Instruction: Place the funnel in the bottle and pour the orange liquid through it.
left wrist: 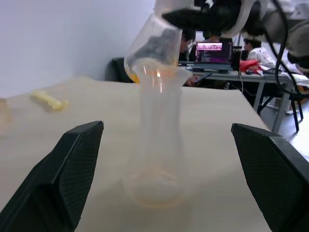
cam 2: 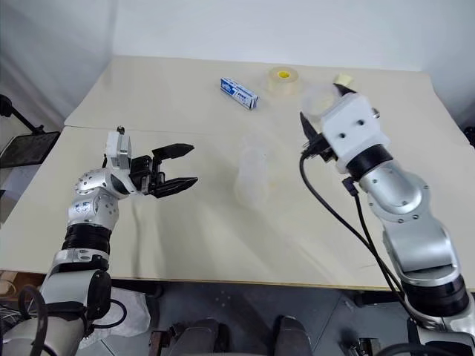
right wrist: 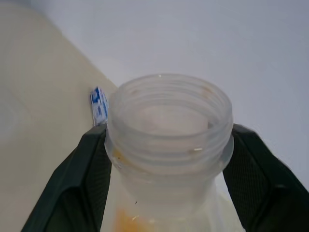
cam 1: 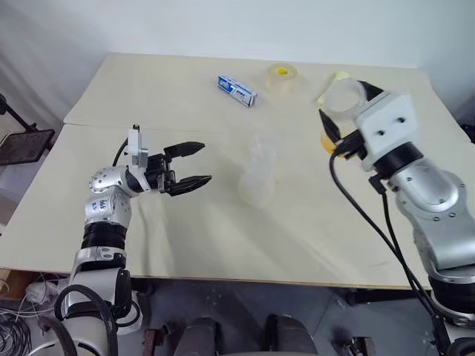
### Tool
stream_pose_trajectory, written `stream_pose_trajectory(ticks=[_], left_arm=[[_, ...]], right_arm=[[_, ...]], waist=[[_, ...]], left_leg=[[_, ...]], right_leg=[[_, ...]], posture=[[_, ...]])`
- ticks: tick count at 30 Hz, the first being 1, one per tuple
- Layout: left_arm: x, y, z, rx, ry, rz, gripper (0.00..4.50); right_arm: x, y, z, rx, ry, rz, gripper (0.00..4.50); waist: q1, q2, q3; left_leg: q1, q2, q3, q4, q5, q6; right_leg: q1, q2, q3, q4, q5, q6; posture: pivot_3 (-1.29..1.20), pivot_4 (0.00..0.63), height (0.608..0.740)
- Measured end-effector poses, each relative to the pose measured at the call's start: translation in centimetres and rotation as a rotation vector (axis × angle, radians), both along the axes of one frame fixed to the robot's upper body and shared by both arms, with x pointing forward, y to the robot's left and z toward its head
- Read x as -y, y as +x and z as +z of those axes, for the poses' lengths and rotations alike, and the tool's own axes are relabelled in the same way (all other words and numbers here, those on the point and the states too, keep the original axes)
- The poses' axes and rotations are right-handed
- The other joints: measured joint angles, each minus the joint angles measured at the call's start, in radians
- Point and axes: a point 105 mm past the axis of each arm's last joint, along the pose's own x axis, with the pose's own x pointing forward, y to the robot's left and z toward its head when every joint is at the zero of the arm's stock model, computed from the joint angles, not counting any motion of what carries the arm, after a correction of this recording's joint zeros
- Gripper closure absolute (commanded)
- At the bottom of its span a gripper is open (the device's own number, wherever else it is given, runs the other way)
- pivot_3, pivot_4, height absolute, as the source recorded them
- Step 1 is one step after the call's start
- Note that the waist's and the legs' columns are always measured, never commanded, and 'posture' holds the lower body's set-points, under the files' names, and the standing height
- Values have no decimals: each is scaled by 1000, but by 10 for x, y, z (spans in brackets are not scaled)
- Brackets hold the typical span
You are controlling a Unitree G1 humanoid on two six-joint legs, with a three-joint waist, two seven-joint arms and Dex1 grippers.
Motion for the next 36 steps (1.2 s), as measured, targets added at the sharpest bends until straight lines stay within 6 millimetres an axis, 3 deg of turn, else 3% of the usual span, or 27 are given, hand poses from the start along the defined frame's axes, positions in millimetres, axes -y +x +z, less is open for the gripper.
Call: stream_pose_trajectory(ticks=[4, 17, 36], left_arm=[[-1, -1, 1, 5, -9, -8, 0], [4, -4, -4, -5, 17, -45, 0], [9, -4, -5, -28, 0, -67, 0]], right_arm=[[-23, 5, -13, 46, -182, 20, 1689], [-55, 19, 0, 228, -481, 6, 1689], [-57, 36, -4, 339, -726, -33, 1689]], waist=[[-8, 0, 0], [-27, 0, 0], [-47, 0, 0]], left_leg=[[0, 0, 0, -1, 0, 0], [-1, 1, 0, -1, 0, 0], [-4, 1, 0, -2, 0, 0]], right_leg=[[-2, 0, 0, 0, 0, 0], [-7, 0, 1, 8, 0, 0], [-10, -1, 1, 9, 0, 0]], posture=[[0, 150, 740], [0, 150, 740], [0, 150, 740]])
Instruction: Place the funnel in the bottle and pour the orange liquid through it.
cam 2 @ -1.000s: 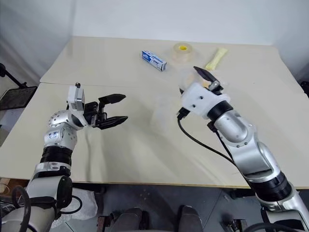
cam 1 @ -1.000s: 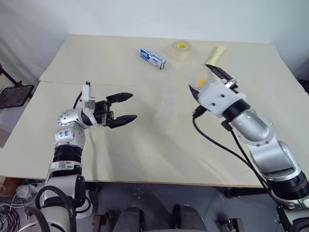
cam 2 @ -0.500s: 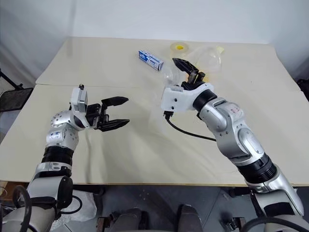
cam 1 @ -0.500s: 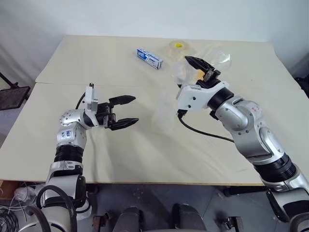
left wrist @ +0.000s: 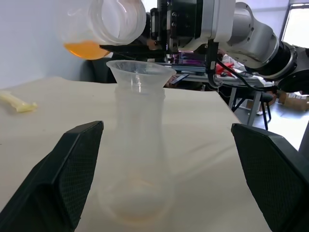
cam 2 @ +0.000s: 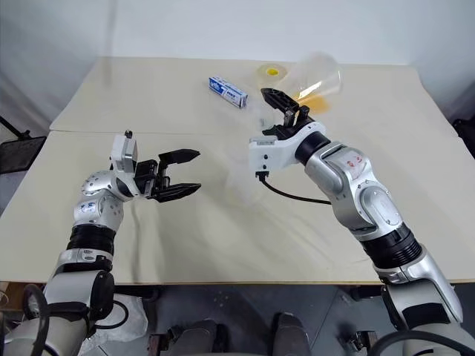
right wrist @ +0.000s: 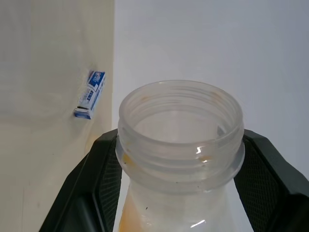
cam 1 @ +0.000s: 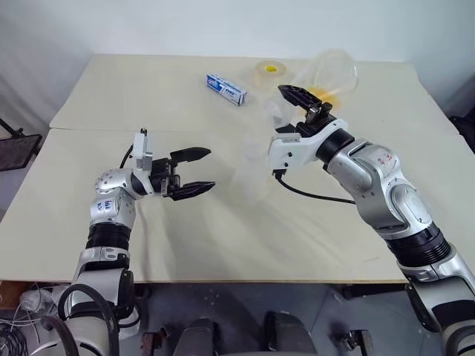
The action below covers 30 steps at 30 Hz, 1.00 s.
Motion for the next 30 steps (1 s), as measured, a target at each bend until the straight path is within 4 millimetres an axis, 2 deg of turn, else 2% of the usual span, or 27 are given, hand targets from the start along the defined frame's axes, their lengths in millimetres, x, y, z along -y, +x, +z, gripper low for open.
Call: stream_pose_trajectory(ticks=[30], left_arm=[[1, 0, 1, -3, -7, -1, 0]], right_arm=[[-14, -3, -4, 84, -164, 77, 1689]], waist=[[-2, 0, 0]], left_leg=[[0, 0, 0, 0, 0, 0]], right_leg=[[-1, 0, 0, 0, 0, 0]], posture=[[0, 150, 740]])
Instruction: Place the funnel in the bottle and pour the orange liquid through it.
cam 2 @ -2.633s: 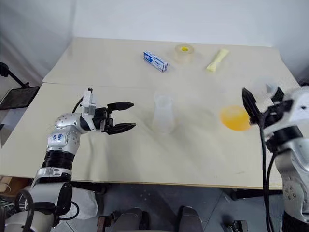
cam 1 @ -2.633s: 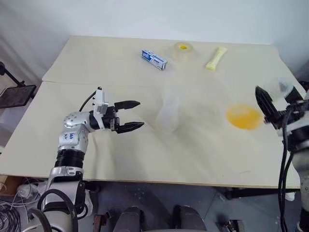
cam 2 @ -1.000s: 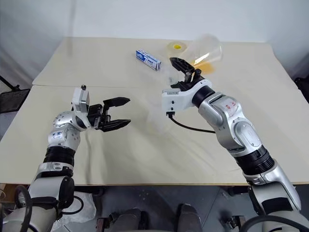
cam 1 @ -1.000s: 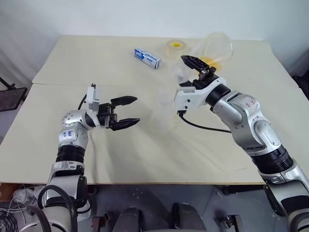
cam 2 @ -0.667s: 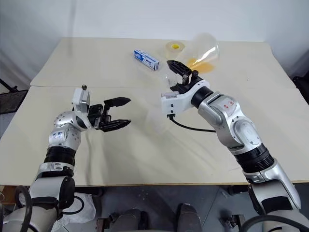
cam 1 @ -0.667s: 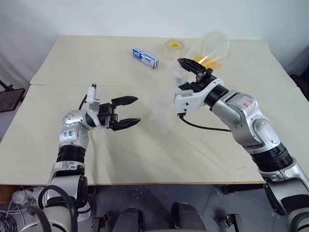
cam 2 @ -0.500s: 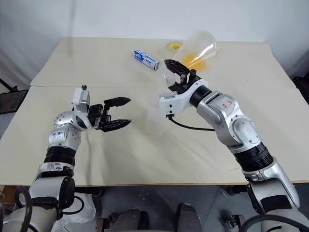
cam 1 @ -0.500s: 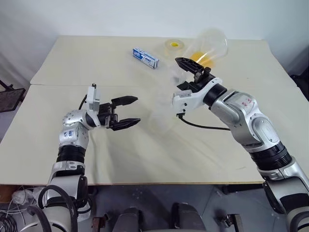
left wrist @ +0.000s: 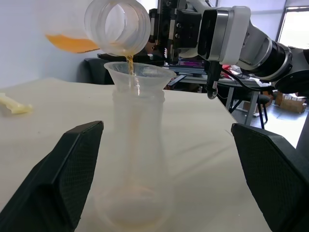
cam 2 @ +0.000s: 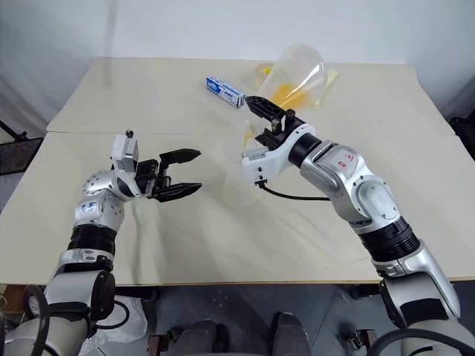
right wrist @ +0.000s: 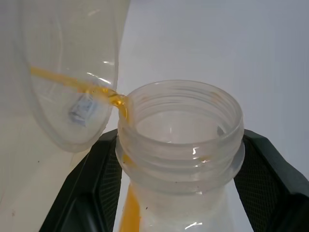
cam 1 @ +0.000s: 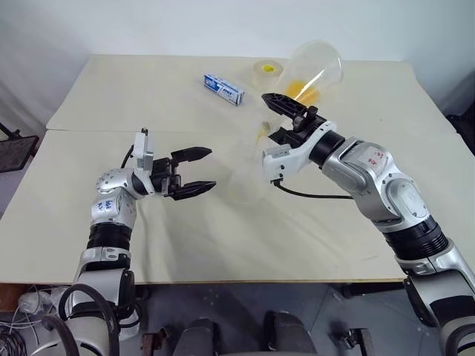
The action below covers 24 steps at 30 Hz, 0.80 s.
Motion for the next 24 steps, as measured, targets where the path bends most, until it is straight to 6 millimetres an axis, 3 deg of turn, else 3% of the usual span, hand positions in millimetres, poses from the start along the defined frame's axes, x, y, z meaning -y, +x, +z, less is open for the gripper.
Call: stream_pose_trajectory(ticks=[16, 24], left_arm=[[0, 0, 0, 0, -1, 2, 0], [0, 0, 0, -1, -2, 4, 0]], right_arm=[[2, 2, -2, 30, -49, -2, 1689], [2, 2, 6, 77, -65, 2, 1689]], waist=[[0, 0, 0], [0, 0, 0]], left_leg=[[0, 0, 0, 0, 0, 0], [0, 0, 0, 0, 0, 0]], right_leg=[[0, 0, 0, 0, 0, 0], [0, 0, 0, 0, 0, 0]], posture=[[0, 150, 740], [0, 150, 740]])
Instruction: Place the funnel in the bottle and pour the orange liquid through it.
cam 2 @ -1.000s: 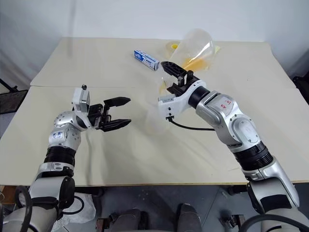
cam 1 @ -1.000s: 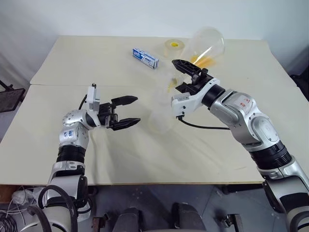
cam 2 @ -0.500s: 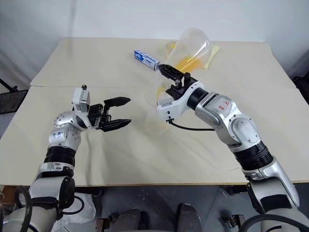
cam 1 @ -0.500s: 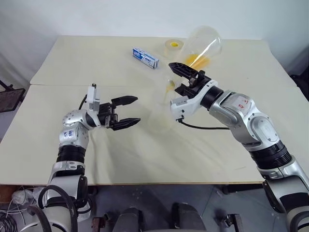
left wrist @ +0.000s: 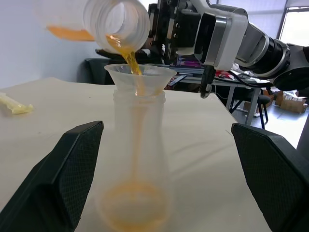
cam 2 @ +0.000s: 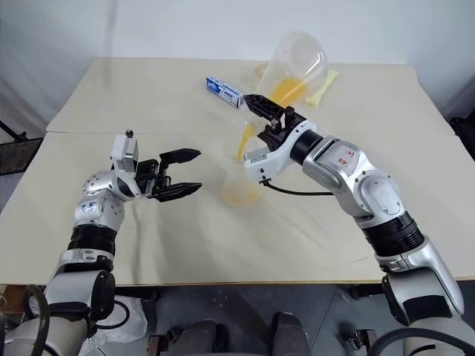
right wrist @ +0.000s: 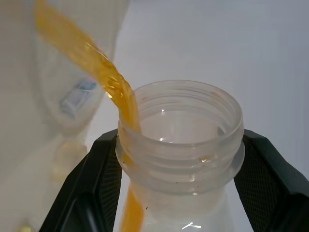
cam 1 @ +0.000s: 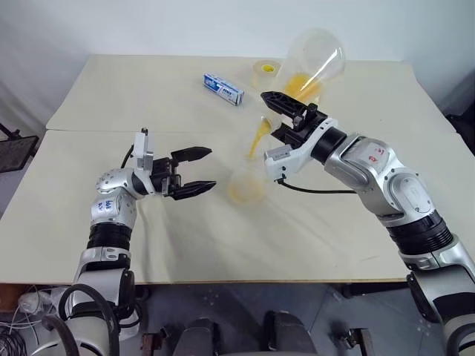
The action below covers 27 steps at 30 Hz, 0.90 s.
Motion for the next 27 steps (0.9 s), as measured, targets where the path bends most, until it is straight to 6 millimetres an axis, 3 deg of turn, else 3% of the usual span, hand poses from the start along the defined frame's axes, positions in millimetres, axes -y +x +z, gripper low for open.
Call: stream_pose_trajectory(ticks=[27], left_arm=[[0, 0, 0, 0, -1, 2, 0]], right_arm=[[1, 3, 4, 77, -54, 16, 1689]], waist=[[0, 0, 0]], left_leg=[[0, 0, 0, 0, 0, 0]], right_leg=[[0, 0, 0, 0, 0, 0]], posture=[[0, 150, 740]])
